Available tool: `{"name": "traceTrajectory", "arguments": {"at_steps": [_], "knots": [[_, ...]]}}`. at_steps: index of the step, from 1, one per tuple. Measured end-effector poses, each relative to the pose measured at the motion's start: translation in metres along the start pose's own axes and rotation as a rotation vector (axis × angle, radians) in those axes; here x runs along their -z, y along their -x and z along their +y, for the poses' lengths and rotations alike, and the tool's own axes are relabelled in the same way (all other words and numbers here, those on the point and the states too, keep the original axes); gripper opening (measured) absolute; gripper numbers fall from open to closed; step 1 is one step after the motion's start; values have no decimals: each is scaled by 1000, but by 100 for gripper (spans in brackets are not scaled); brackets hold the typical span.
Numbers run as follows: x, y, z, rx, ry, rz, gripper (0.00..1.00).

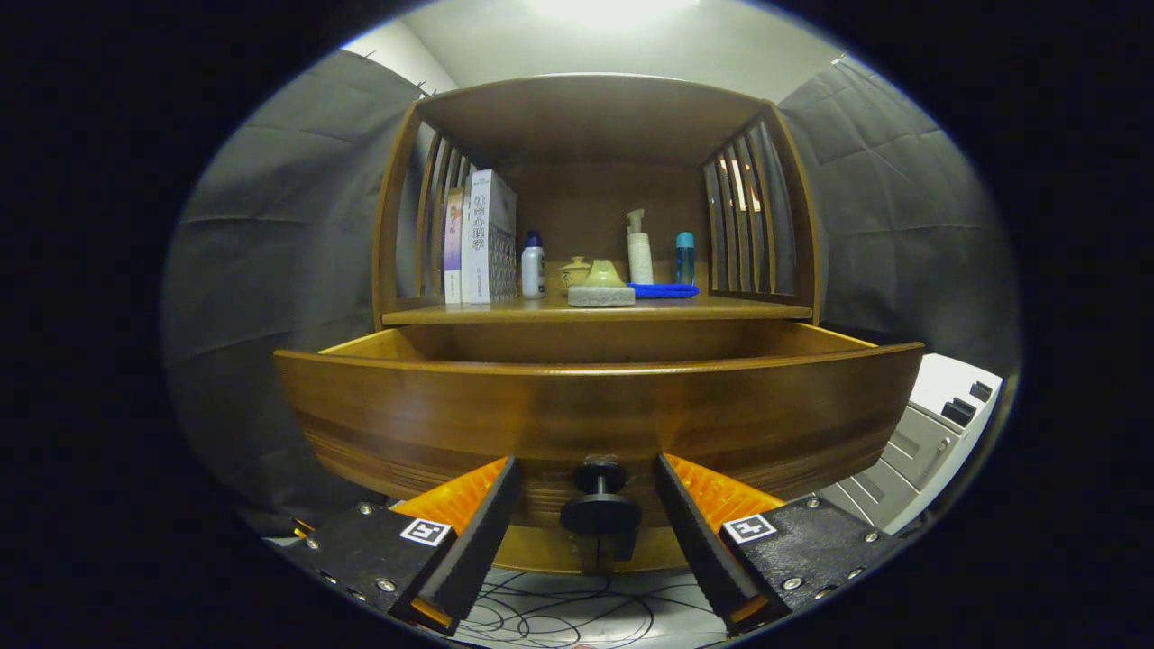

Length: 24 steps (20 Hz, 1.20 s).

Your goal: Pull open the drawer, take out the items inside it, and place them on the countertop above the cabinet.

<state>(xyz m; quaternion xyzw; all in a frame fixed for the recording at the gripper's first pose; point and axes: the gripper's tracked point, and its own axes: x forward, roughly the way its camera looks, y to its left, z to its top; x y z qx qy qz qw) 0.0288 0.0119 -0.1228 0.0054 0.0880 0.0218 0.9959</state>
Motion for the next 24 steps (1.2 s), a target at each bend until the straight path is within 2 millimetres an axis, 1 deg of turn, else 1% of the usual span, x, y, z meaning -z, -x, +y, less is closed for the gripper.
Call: {"name": "traceTrajectory", "arguments": {"at_steps": [8,11,13,17,24], "knots": [[-3,-8,0,3,-14,4,94],[-10,-13,-2,-7,-14,-11,95],[-12,-20,-1,-7,-22,-9,95],[-21,-34,1,-1,-6,-10,95],[-26,-56,2,2,-14,-15,95]]}}
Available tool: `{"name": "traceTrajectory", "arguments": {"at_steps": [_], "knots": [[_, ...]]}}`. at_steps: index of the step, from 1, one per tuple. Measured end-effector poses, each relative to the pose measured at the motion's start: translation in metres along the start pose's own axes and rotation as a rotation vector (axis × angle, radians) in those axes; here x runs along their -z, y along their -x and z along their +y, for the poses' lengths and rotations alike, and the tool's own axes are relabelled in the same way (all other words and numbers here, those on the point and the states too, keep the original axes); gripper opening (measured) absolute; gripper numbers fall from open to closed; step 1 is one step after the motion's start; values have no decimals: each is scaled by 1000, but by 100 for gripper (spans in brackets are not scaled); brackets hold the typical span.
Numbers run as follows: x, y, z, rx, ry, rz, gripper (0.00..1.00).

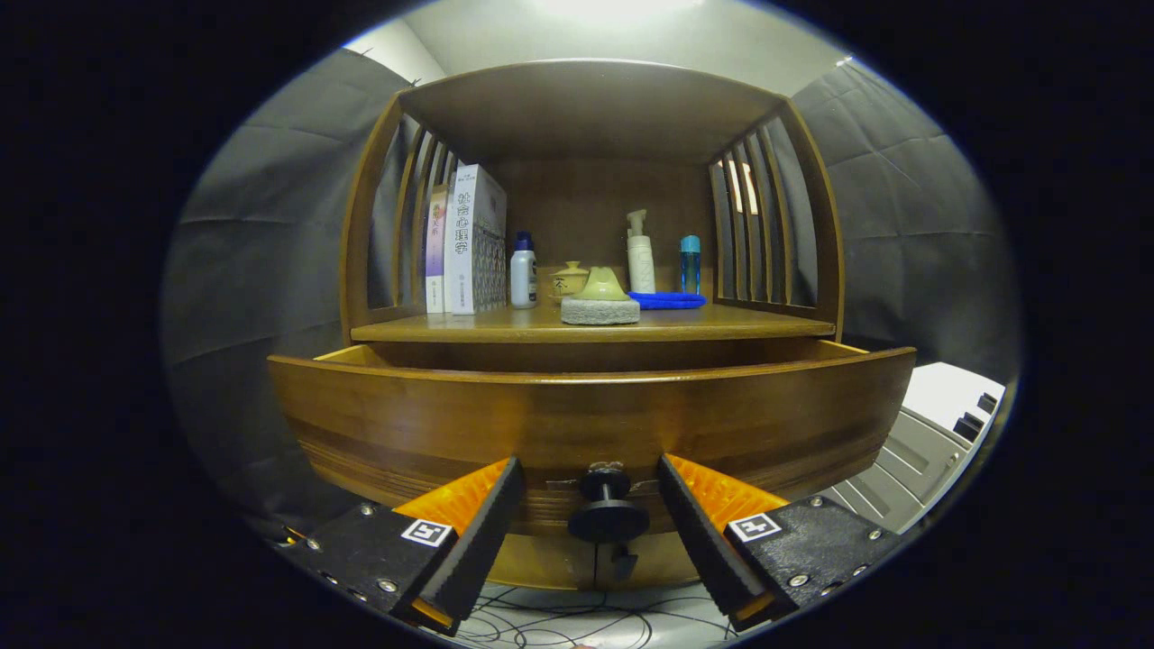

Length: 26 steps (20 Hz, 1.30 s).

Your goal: Pull open the drawer, take out the items inside it, and place them on the countertop above the cabinet.

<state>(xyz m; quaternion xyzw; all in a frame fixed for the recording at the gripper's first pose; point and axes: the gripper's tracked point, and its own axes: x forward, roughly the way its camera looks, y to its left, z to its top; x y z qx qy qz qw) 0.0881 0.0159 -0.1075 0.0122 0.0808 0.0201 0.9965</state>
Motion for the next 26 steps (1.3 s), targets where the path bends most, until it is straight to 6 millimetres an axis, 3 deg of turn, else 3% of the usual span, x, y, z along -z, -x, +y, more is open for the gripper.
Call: {"name": "traceTrajectory", "arguments": {"at_steps": [16,26], "knots": [[-11,-62,-3,-13,-4,6,96],[-15,-92,-5,-21,-15,-4,96]]}}
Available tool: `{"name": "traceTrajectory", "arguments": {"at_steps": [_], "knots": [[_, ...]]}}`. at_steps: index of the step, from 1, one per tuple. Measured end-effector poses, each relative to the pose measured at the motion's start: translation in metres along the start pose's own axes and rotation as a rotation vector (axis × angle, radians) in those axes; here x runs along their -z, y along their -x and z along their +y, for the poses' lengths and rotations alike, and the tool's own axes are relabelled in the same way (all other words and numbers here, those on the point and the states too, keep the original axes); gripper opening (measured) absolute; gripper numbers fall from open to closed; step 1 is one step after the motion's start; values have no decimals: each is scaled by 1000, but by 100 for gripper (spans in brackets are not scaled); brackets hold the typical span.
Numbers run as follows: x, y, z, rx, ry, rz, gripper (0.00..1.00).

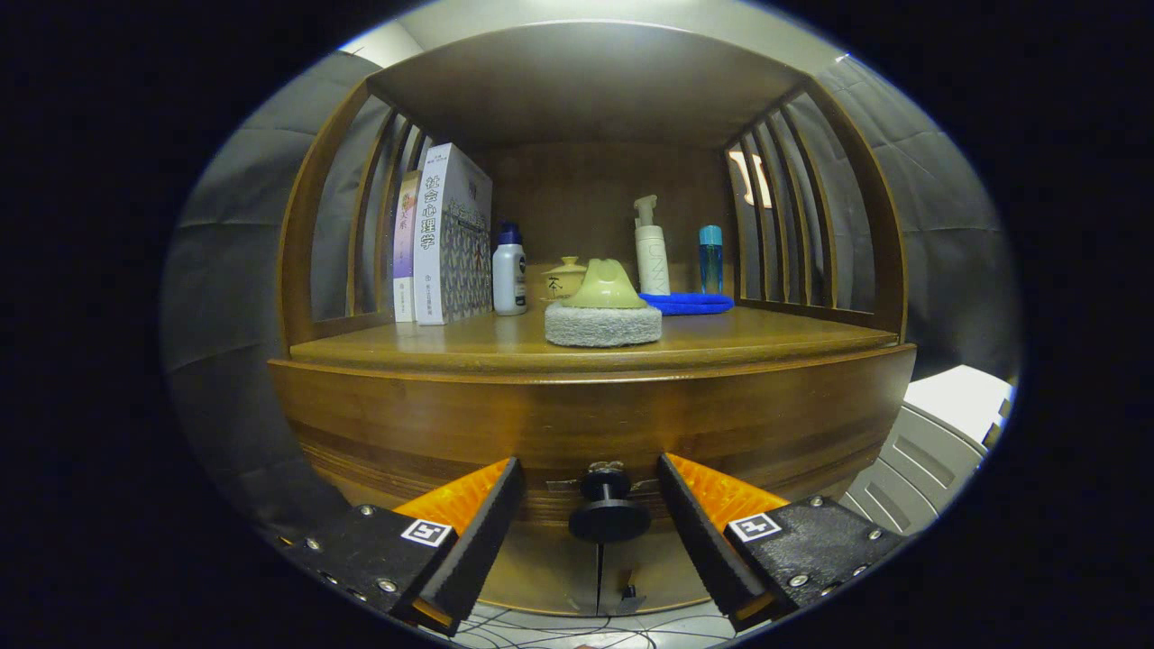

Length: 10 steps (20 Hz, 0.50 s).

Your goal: Pull open the drawer, take out the items inside it, and place them on the countertop above the cabinet.

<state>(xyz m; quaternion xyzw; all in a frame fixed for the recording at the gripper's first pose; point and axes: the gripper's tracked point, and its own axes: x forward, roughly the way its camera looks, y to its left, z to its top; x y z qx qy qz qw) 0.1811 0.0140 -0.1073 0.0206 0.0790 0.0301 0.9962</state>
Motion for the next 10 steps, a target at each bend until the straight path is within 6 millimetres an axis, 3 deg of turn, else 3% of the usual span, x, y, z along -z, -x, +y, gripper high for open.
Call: {"name": "traceTrajectory", "arguments": {"at_steps": [7,10], "knots": [[-6,-5,0,-6,-65,-8,94],[-20,10,1,-7,-52,-32,95]]}}
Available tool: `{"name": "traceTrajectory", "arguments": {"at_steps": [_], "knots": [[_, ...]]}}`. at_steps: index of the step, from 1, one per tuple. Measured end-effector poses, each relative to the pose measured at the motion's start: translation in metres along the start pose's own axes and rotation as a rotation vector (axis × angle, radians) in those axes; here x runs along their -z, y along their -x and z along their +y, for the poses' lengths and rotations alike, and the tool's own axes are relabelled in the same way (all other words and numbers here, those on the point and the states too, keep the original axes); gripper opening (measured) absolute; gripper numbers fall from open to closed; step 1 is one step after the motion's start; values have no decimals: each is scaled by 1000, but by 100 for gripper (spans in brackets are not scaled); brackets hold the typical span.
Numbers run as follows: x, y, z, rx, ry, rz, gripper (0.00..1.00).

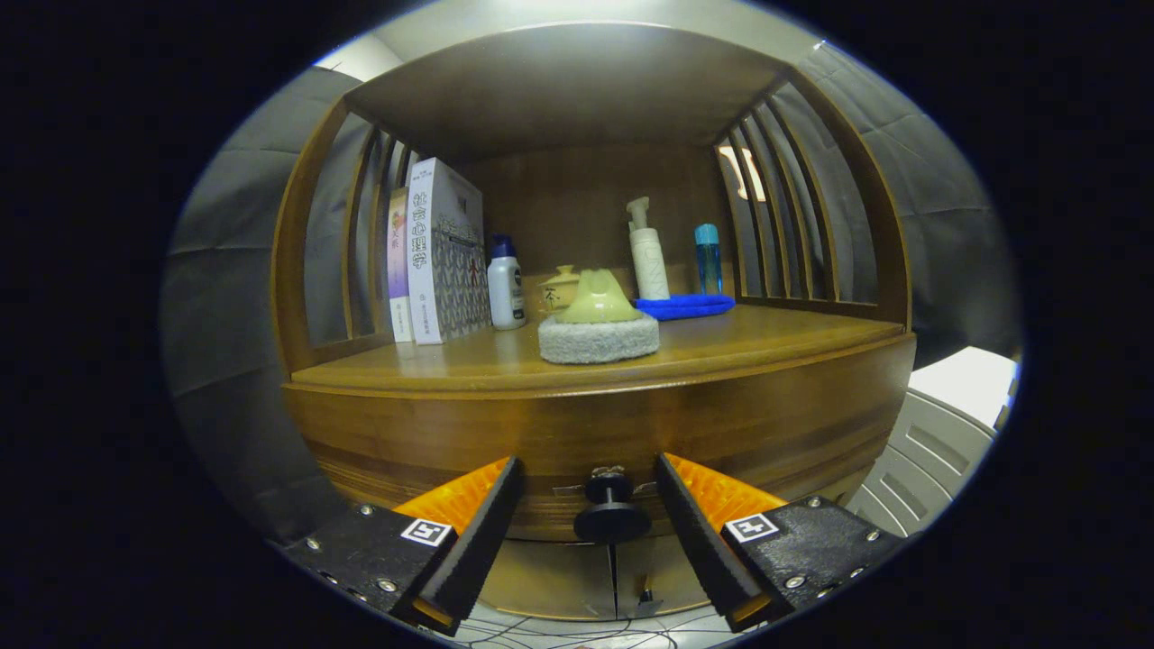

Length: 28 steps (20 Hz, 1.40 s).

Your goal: Pull open the drawer, take out the items inside it, and place them on the countertop above the cabinet.

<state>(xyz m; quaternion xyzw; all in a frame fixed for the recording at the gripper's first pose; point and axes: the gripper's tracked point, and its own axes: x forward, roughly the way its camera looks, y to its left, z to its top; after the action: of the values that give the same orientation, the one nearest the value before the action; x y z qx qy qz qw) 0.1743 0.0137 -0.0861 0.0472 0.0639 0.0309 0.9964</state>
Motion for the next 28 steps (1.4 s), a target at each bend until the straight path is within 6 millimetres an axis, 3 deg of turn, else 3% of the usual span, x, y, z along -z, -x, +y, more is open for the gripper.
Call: {"name": "traceTrajectory", "arguments": {"at_steps": [3,13,19,22,28], "knots": [[-23,23,4,5,-8,-41,94],[-101,131,22,12,32,-152,94],[-110,187,23,2,5,-192,94],[-105,210,16,5,19,-196,94],[-107,227,16,-3,22,-209,94]]}}
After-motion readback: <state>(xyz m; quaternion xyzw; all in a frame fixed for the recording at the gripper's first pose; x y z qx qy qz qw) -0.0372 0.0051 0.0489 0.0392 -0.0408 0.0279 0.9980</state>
